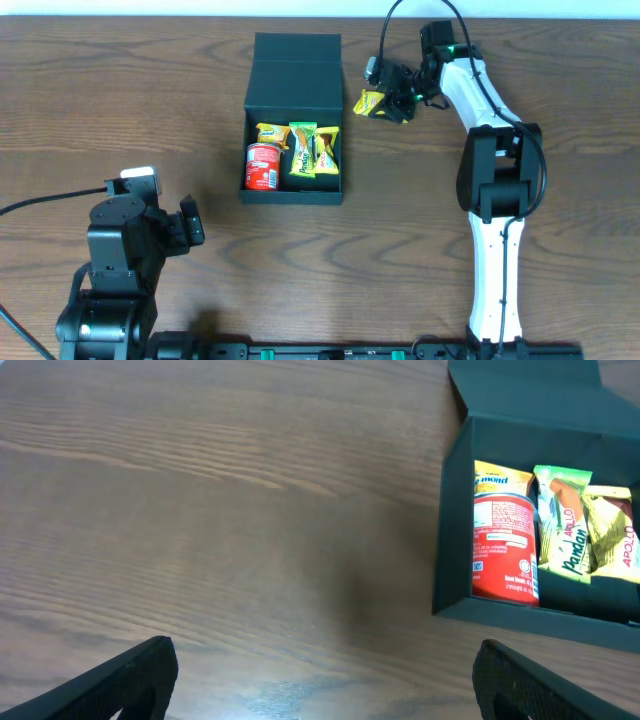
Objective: Pack container
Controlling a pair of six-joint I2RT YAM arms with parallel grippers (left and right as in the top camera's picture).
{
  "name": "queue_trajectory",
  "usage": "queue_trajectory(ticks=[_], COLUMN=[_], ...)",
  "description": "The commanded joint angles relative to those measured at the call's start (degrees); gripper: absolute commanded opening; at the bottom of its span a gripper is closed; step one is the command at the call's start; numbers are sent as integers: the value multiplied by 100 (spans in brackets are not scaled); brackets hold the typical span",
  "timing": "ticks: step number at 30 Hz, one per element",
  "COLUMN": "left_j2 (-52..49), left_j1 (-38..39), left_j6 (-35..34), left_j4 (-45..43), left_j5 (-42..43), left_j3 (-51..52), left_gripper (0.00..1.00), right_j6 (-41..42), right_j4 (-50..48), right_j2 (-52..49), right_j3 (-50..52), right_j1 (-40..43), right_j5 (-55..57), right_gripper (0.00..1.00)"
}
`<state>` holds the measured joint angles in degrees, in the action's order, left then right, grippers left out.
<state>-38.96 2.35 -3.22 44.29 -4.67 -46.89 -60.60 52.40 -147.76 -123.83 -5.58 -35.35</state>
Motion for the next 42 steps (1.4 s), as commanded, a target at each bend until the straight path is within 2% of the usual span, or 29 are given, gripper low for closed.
queue_trajectory(ticks=[1,4,24,30,42], left_j2=[-9,-9,-9,-9,-11], left_j1=[-17,-17,-17,-17,-20], left_j6=[-68,-70,-63,-59,-59], left_j4=[-22,-22,-127,-125,-122], left_j5=[26,28,20,-103,-892], left_j3=[24,24,24,24,24], left_gripper=[95,95,95,95,95], right_j6=[11,11,15,13,15], right_j4=[39,63,520,774,1445], right_j2=[-144,-144,-133,37,901], right_j3=[-44,-44,-79,-190,-212], right_j1=[-7,-7,-22,-92,-332], right_j5=[527,767,1156,1156,1062], right_gripper=[49,42,21,17,13])
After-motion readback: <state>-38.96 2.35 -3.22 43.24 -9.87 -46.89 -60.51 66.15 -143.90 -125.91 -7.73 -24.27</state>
